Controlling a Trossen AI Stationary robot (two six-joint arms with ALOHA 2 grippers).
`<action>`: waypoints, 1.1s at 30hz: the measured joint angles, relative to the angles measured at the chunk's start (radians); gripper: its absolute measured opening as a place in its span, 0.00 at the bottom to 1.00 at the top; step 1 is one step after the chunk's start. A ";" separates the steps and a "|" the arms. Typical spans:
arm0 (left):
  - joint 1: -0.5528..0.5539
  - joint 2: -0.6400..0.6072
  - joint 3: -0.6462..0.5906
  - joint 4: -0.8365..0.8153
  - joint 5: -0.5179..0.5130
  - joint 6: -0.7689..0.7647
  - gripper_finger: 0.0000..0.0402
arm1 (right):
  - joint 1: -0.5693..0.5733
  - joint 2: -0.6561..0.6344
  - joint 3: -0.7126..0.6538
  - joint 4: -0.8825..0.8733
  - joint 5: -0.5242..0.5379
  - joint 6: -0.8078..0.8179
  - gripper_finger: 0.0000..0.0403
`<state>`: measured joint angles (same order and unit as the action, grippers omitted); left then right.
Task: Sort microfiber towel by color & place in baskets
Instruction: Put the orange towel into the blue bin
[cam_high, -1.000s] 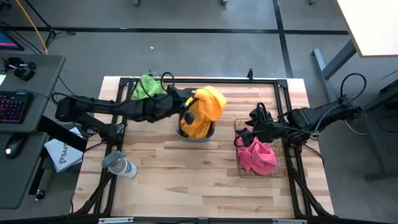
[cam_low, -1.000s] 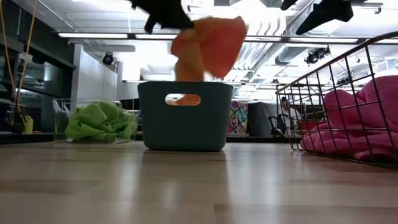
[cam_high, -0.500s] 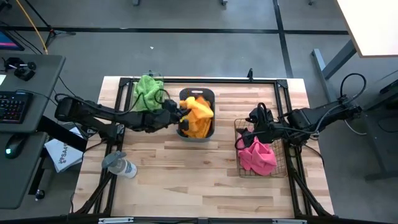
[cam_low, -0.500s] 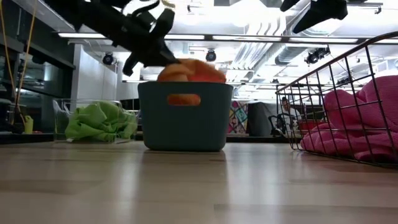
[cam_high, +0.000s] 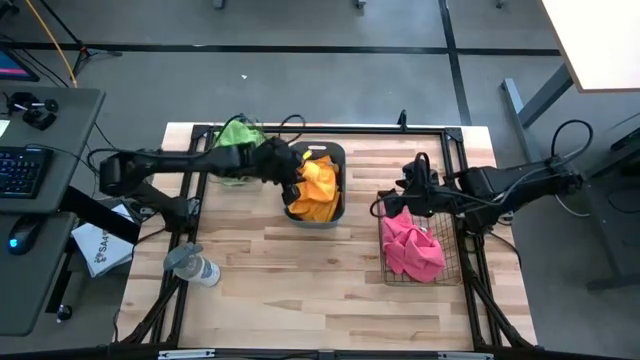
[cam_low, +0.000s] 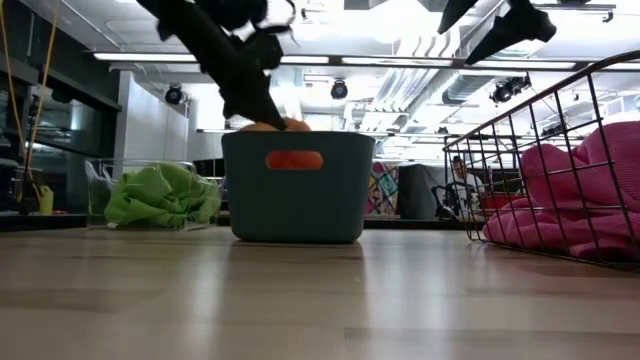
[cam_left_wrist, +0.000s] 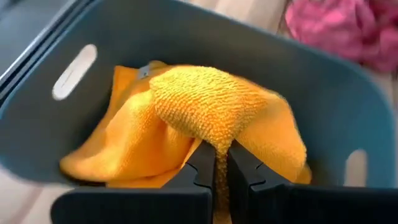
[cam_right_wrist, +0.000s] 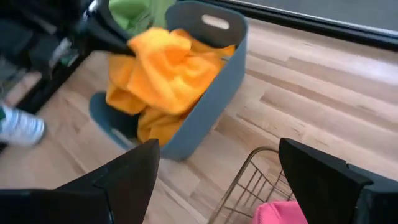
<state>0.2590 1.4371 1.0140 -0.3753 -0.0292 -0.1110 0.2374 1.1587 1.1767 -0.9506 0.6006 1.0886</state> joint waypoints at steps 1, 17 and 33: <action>0.017 0.023 0.019 -0.017 0.028 0.046 0.00 | -0.009 0.000 0.000 0.001 0.000 0.016 0.81; 0.018 0.319 0.239 -0.004 0.102 0.462 0.00 | -0.081 0.000 0.000 0.059 -0.007 0.033 0.81; 0.061 0.425 0.194 -0.025 0.103 0.361 0.07 | -0.081 0.017 -0.001 0.056 -0.008 -0.086 0.81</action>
<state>0.3202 1.8623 1.2083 -0.4006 0.0736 0.2504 0.1566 1.1755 1.1755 -0.8944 0.5925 1.0030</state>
